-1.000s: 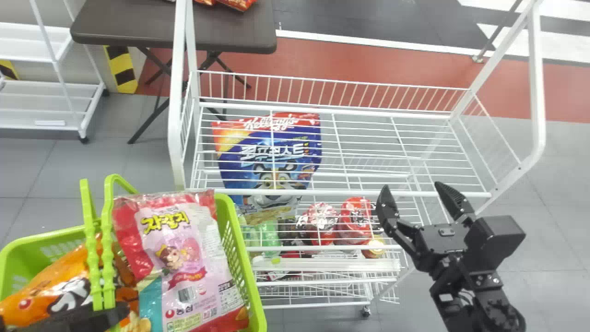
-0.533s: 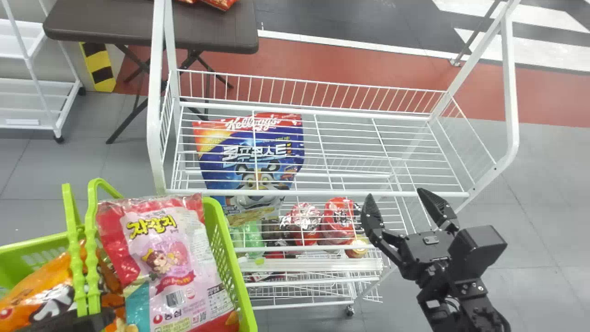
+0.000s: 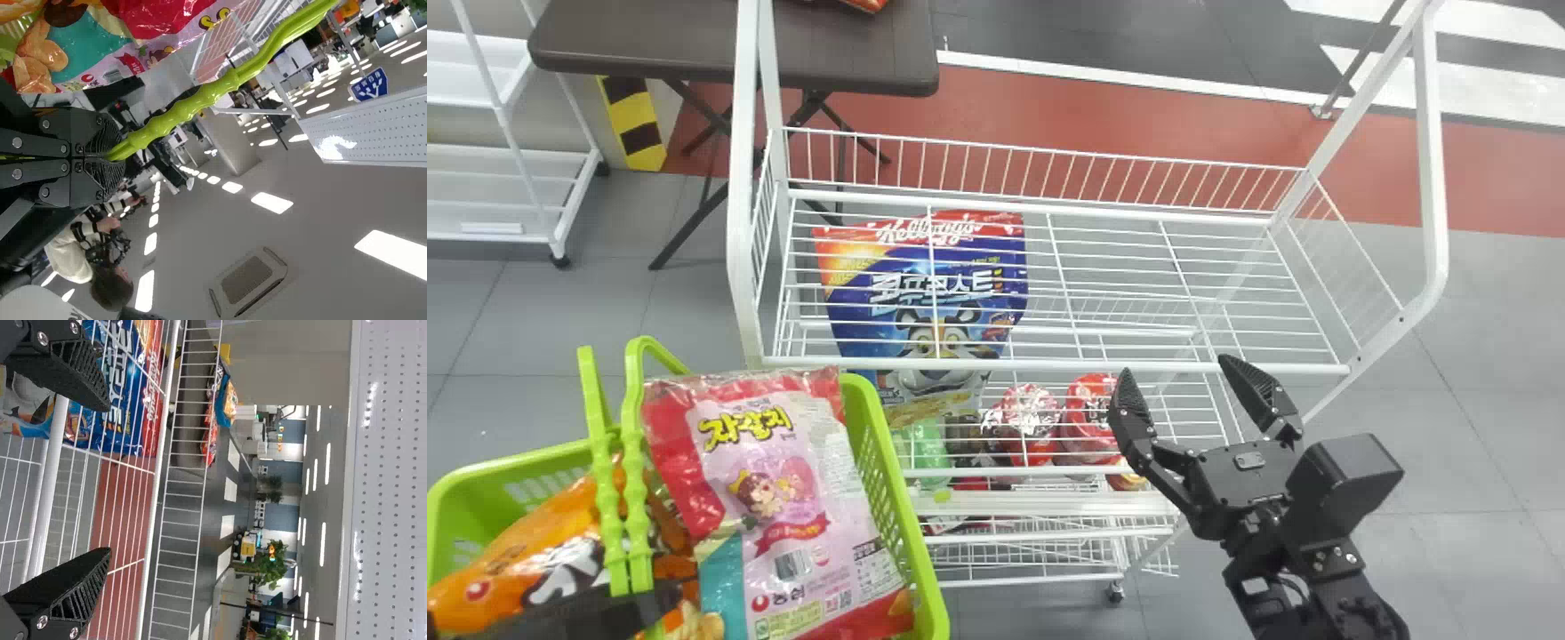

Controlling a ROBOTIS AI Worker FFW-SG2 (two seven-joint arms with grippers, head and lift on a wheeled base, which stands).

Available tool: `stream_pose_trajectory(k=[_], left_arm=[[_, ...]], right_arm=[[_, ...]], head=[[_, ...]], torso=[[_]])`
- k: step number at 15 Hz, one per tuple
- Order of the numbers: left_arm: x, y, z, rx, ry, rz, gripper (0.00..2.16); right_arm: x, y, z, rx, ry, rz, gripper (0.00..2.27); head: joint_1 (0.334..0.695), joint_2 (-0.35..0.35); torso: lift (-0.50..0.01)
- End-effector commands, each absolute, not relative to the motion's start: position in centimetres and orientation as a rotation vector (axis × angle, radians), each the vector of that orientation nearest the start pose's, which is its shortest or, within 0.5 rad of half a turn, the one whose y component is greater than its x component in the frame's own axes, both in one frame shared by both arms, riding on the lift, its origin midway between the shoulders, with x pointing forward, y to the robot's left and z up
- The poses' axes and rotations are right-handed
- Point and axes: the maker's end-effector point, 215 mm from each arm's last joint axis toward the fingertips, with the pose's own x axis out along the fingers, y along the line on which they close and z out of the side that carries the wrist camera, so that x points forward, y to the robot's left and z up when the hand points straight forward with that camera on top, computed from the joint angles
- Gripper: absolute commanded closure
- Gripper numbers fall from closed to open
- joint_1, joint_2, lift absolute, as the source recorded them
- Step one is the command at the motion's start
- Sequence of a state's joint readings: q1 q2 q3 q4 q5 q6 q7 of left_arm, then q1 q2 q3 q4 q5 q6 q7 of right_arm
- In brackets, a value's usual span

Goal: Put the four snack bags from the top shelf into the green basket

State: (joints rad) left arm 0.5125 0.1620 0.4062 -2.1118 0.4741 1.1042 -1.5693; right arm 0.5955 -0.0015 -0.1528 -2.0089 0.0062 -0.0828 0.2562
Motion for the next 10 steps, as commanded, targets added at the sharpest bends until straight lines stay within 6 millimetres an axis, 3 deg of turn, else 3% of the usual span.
stream_pose_trajectory(k=[1,10], left_arm=[[23.0,16.3,-32.8,-0.948,0.555,-1.287,2.15],[22.6,16.3,-32.7,-0.950,0.559,-1.288,2.15]], right_arm=[[40.2,-24.8,-37.3,-0.071,0.081,0.140,0.08],[39.0,-23.2,-37.0,-0.059,0.085,0.166,0.09]], head=[[0.695,-0.174],[0.695,-0.132]], torso=[[-0.004],[-0.004]])
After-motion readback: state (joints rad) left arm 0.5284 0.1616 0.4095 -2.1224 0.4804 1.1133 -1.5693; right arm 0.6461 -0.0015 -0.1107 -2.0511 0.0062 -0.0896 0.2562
